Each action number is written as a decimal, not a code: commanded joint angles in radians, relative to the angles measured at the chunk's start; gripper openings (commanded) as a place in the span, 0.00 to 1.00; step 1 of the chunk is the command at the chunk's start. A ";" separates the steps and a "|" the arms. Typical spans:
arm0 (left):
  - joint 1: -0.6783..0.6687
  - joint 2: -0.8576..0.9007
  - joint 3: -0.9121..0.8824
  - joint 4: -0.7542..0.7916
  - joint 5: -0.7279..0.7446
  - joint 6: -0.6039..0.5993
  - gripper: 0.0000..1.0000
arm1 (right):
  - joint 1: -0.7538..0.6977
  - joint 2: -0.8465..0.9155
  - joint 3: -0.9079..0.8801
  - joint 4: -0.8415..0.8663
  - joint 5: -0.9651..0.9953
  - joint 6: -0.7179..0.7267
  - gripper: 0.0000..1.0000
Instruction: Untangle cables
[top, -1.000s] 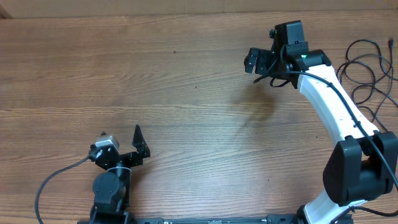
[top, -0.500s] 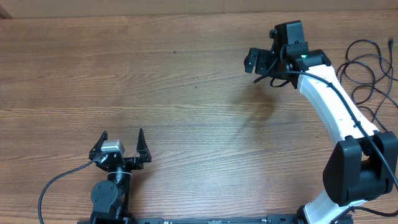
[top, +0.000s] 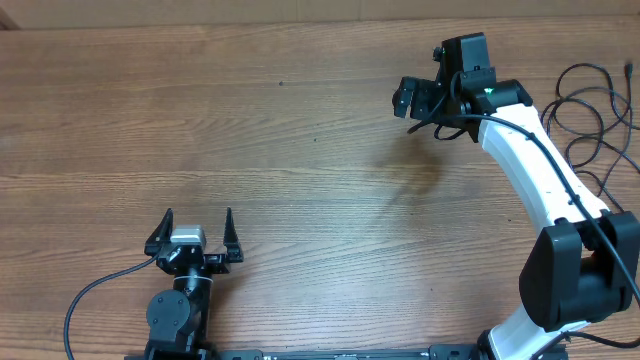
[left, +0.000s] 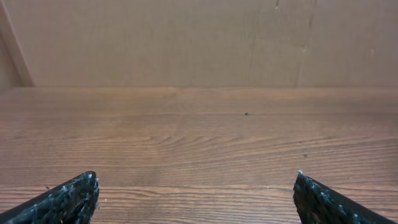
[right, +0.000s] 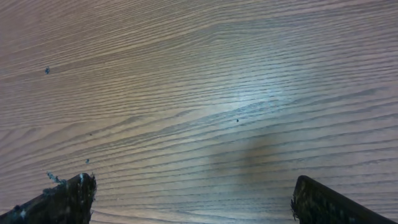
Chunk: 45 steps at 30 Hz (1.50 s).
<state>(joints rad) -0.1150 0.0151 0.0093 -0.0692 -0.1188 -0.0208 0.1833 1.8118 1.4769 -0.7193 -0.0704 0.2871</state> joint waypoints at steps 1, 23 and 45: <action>0.007 -0.013 -0.004 -0.004 0.016 0.024 1.00 | -0.004 0.002 -0.006 0.006 0.009 -0.004 1.00; 0.008 -0.011 -0.004 -0.001 0.008 0.025 1.00 | -0.004 0.002 -0.006 0.006 0.010 -0.004 1.00; 0.008 -0.011 -0.004 -0.001 0.008 0.025 1.00 | -0.004 0.002 -0.006 0.006 0.009 -0.004 1.00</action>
<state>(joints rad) -0.1150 0.0151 0.0093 -0.0711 -0.1059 -0.0181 0.1829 1.8118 1.4769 -0.7185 -0.0704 0.2871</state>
